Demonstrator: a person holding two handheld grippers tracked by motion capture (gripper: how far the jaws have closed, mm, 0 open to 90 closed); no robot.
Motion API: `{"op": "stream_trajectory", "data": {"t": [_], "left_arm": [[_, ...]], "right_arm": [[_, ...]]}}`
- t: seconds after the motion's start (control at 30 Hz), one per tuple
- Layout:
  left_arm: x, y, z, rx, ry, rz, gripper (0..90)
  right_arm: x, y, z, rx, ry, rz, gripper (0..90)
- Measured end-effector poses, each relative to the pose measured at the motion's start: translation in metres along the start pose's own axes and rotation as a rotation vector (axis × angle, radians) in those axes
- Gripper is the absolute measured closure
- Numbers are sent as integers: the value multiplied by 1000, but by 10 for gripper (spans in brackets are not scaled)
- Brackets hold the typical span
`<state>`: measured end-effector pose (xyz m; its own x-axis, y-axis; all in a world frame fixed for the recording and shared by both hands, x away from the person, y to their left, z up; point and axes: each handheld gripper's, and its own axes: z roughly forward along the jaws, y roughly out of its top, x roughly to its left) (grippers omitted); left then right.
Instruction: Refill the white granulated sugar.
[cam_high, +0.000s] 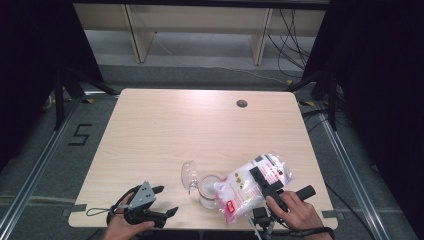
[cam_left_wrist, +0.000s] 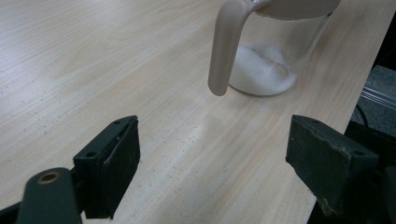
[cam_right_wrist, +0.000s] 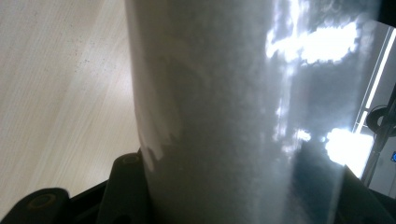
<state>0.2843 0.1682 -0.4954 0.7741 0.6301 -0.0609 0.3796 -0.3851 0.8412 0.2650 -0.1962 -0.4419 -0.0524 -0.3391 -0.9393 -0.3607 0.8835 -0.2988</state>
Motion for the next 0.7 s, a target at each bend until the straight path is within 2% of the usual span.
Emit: {"op": "stream_trajectory", "data": {"t": [0.07,0.1,0.33,0.37,0.4,0.53,0.57,0.63,0.7], "left_arm": [[0,0,0,-1,0,-1,174],[1,0,-1,12,1,13,174],[1,0,-1,11,1,11,174],[0,0,0,-1,0,-2,174],[1,0,-1,12,0,14,174],[1,0,-1,7,1,8,174],[0,0,1,-7,-2,-4,174],[1,0,-1,11,1,13,174],[0,0,0,0,0,0,174]], "right_arm": [[0,0,0,-2,1,0,533],[0,0,0,-1,2,1,534],[1,0,0,-3,3,11,534],[1,0,0,-3,4,10,534],[1,0,0,-2,10,8,535],[1,0,1,-6,1,8,535],[1,0,0,-5,1,9,535],[0,0,0,-4,8,3,535],[1,0,0,-4,3,6,535]]}}
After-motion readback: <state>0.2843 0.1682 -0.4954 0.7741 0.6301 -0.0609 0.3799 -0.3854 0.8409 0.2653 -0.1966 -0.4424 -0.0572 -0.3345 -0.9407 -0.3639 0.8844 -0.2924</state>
